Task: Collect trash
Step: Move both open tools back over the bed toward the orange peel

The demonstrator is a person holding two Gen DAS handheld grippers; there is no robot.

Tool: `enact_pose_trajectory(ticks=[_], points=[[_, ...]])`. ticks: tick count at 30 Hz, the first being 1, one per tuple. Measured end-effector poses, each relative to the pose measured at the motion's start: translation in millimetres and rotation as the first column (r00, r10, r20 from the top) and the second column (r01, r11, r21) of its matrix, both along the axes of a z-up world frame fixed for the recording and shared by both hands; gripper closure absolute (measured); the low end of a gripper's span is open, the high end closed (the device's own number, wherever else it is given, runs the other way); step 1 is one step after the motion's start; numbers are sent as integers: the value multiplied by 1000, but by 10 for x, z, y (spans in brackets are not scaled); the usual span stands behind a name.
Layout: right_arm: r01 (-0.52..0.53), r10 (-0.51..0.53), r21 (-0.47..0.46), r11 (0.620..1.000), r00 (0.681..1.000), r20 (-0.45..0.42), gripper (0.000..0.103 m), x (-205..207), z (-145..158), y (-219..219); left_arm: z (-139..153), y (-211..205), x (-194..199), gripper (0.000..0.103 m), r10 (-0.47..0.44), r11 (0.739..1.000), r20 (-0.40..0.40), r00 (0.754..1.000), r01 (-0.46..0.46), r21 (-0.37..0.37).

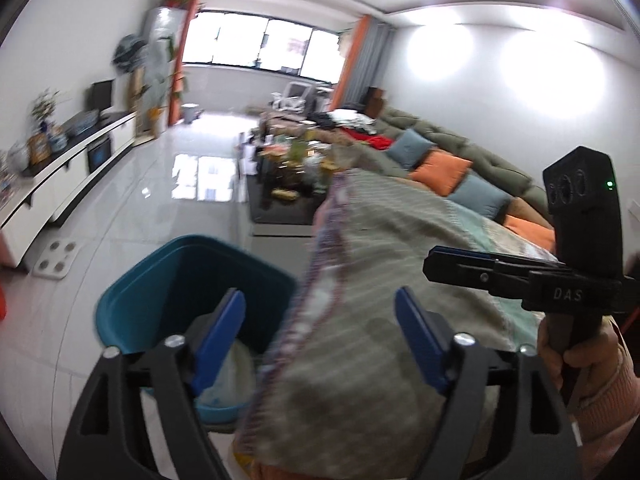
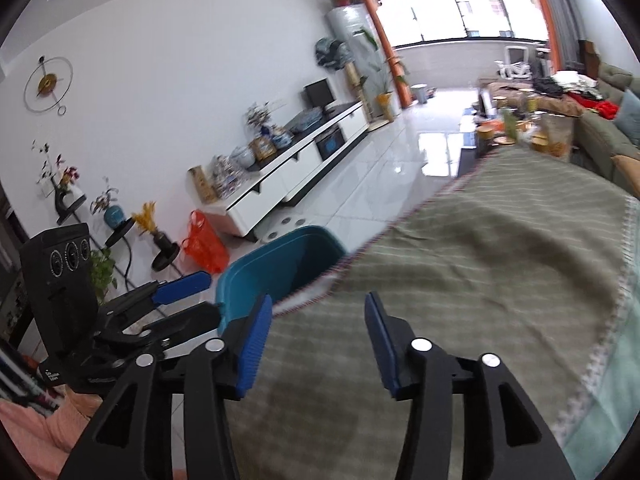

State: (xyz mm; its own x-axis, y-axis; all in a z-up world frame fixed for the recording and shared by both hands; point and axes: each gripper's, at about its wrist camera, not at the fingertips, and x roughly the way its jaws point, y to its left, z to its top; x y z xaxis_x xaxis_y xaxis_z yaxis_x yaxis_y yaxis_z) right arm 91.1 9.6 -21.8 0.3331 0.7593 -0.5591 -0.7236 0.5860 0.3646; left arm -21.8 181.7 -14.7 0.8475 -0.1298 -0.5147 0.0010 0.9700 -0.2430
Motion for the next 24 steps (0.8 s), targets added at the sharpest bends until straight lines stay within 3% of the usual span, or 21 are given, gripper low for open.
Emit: enact_pose_trajectory(ticks=[2,9,24], points=[[37,-37,0,999,999,10,51,-19,11,-183,22,-158,28,12,-41,999,16,999,41,2],[184,-184,-6,983,983,25,43,-68,22,-883,39,-729,199,9,-181,983,40,983,180,13],[454,-454,-6,891,891,13,34,-5,-59,-2143,-43,-1753,694,9,-393,918,-4,920,393,51]])
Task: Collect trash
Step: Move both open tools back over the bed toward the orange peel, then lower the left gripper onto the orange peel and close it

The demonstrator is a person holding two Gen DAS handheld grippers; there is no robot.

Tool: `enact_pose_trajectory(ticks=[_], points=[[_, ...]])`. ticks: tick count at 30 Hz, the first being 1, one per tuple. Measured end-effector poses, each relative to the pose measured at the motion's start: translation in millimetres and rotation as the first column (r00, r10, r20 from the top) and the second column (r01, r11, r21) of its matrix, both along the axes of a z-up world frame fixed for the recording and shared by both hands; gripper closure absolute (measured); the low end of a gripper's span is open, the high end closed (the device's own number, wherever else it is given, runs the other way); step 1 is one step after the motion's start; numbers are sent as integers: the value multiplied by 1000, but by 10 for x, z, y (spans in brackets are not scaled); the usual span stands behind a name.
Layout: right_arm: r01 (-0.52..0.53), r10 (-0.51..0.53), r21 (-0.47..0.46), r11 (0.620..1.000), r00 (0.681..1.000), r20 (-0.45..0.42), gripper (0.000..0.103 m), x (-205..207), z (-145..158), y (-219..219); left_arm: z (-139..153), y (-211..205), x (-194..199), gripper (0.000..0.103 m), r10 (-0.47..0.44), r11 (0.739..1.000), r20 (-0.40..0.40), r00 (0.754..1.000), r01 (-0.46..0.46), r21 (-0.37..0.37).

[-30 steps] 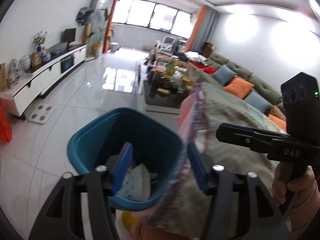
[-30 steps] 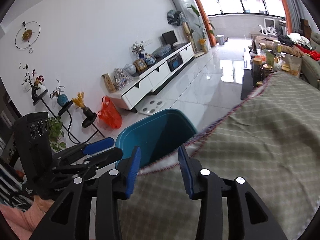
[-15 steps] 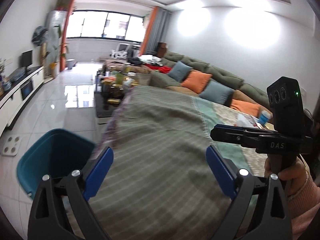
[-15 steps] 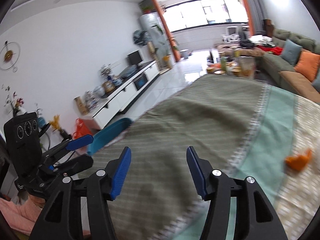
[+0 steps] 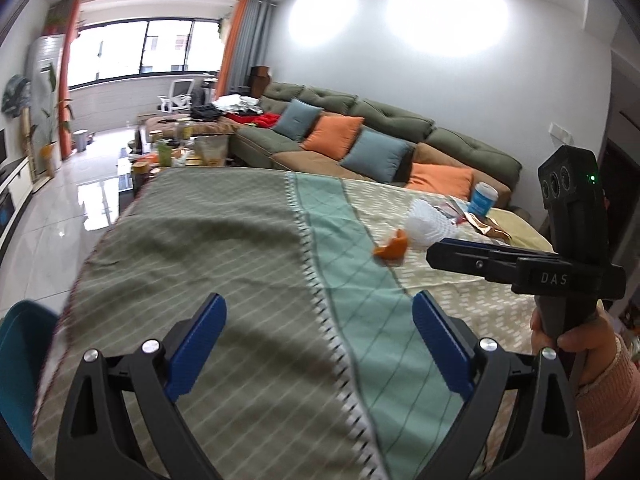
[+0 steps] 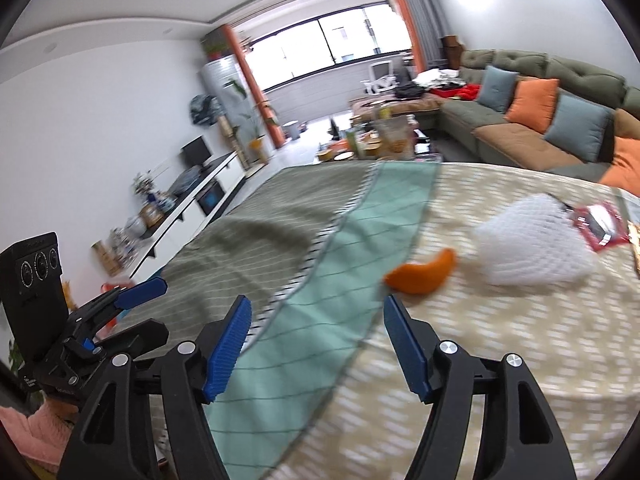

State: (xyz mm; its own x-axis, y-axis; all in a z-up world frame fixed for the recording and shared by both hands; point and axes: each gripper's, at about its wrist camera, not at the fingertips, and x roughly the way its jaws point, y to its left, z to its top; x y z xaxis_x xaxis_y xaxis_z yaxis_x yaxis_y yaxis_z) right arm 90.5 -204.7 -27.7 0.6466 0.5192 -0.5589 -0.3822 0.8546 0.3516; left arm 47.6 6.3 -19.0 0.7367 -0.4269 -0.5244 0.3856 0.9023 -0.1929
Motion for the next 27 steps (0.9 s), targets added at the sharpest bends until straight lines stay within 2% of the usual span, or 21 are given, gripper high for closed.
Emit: enact_pose_trajectory(ticks=[6,13,20,27], points=[[75,-75,-2,997,997,6,34,89,1,-346,5,-302,232,10,-52,998,-9,999,52,34],[116,-116,-16,993,993,10,33,191,-3,-576,-17,-595,447,10,-88,995,-29,996,89,48],[146,-146,-37,989,989,5,33,321,-21,-743,-22,-777,610,15,-122,990,-58,991,126,64],[162,-163,-91,983,987,-1,33,534,-43,-810,-62,-974,799,25,-162,982,-86,983,169,86]])
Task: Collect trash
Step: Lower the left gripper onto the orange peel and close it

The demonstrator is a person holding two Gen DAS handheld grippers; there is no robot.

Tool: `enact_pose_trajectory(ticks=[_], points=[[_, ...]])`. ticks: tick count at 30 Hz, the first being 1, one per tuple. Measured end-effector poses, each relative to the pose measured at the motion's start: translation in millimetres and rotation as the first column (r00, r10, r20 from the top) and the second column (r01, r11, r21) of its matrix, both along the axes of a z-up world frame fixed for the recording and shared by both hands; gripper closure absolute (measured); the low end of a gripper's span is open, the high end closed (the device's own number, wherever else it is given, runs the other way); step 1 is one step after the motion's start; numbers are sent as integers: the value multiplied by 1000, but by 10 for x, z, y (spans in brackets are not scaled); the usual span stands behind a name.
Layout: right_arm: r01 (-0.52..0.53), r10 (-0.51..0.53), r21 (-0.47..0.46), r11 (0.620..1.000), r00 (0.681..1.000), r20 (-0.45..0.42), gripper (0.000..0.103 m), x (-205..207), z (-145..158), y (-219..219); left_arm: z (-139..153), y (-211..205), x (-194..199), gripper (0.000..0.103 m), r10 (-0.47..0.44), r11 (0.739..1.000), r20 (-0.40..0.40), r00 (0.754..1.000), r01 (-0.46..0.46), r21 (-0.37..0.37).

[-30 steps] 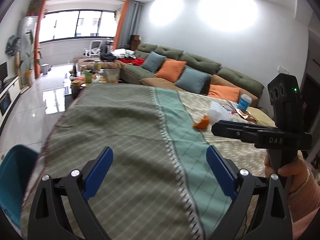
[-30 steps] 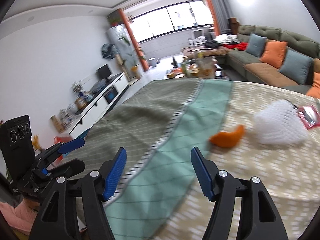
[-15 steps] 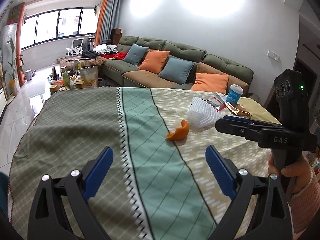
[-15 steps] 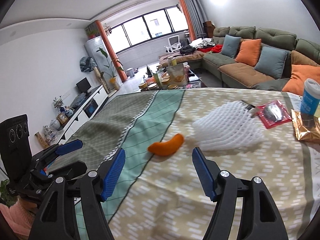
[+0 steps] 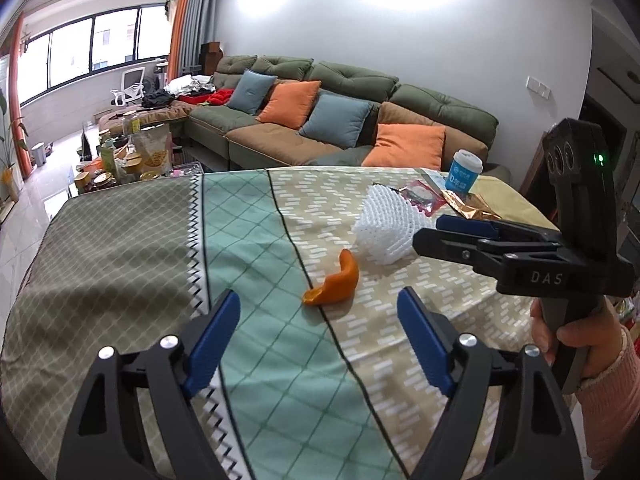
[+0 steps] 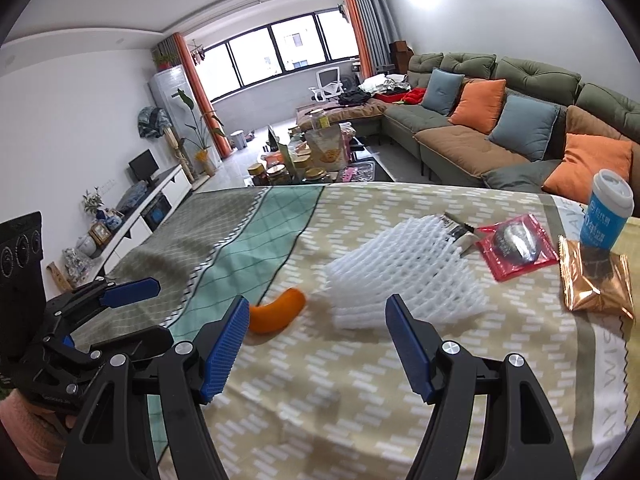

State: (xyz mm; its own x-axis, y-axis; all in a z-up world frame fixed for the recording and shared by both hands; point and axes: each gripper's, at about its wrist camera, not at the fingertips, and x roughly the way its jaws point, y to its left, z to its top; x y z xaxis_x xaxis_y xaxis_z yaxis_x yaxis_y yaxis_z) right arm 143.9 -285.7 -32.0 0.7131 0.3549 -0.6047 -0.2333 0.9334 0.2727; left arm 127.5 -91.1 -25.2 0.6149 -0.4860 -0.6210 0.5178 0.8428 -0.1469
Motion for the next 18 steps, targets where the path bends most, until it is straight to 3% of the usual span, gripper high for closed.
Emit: enact_pose_trajectory(ticks=[9,16,18], points=[[14,-16,-56,998,999,-47,28,260,-100,-30,-143,-220,247,33,-35,998,-62,998,37,41],[21,-30,-100,995,995,-91,28,432,-199,-41,-279,-327,362,47,-43,995,-116,992,53,79],[13,-24,-108,994,994,-110,30,466,-245,-37,-325,-339,393,56,-48,995,-141,989,60,82]])
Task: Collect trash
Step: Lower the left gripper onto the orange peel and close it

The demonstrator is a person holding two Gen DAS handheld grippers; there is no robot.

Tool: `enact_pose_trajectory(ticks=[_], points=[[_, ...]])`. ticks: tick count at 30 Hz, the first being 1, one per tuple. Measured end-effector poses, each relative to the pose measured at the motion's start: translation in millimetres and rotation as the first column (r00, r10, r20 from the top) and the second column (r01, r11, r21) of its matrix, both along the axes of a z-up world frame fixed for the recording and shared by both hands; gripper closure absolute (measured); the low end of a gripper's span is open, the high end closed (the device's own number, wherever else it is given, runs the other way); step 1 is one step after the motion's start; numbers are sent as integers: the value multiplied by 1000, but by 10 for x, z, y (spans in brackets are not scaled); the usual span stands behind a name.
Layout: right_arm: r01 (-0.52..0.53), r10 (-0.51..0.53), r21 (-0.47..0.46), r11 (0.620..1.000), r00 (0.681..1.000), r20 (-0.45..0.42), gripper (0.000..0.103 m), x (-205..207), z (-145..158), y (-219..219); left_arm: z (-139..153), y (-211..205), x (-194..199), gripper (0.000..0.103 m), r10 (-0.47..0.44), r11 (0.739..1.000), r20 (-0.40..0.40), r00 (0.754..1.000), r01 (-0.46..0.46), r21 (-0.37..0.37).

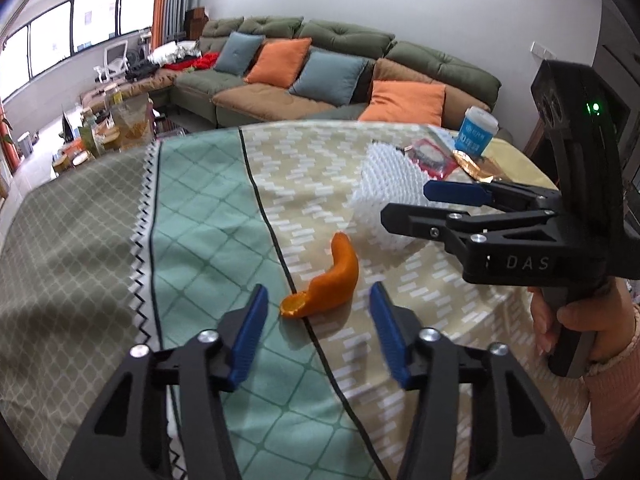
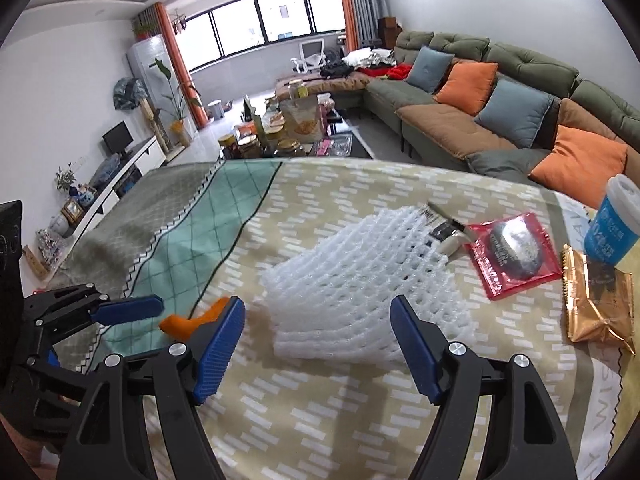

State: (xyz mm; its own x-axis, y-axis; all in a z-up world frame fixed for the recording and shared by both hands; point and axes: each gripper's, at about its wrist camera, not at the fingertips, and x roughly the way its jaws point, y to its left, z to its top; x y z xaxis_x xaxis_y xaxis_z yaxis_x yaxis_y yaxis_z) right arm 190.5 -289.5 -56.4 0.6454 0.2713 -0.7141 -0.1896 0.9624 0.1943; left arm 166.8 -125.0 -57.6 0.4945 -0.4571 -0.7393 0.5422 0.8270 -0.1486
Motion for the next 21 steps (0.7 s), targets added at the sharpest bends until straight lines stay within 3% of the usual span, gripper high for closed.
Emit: enact_pose_trajectory(ticks=[4,7,11,14,21], points=[[4,-4,-17,1000,1000,-10,42,4,-54,-9,-49,-1,50,67,5,1000,-35,999,-5,8],[4,-4,-3,1000,1000,-5,57,-21,-37,-49,-50,2,50,70,5,1000,-34,999,-5,3],[-12,12,5,1000,1000,5,74,-73,-17,-39,-19,-8,13,91,-17,1000,-26,1000,17,-4],[-16,15,5,1000,1000,17,93,-114,12,-20,-1,1,-30,93,-28,1000,-19,999,28,-9],[-27,24,45,999,999,47,97,-247,99,-53,65,70,-132,94,-29,999,0,1000,29,-38]])
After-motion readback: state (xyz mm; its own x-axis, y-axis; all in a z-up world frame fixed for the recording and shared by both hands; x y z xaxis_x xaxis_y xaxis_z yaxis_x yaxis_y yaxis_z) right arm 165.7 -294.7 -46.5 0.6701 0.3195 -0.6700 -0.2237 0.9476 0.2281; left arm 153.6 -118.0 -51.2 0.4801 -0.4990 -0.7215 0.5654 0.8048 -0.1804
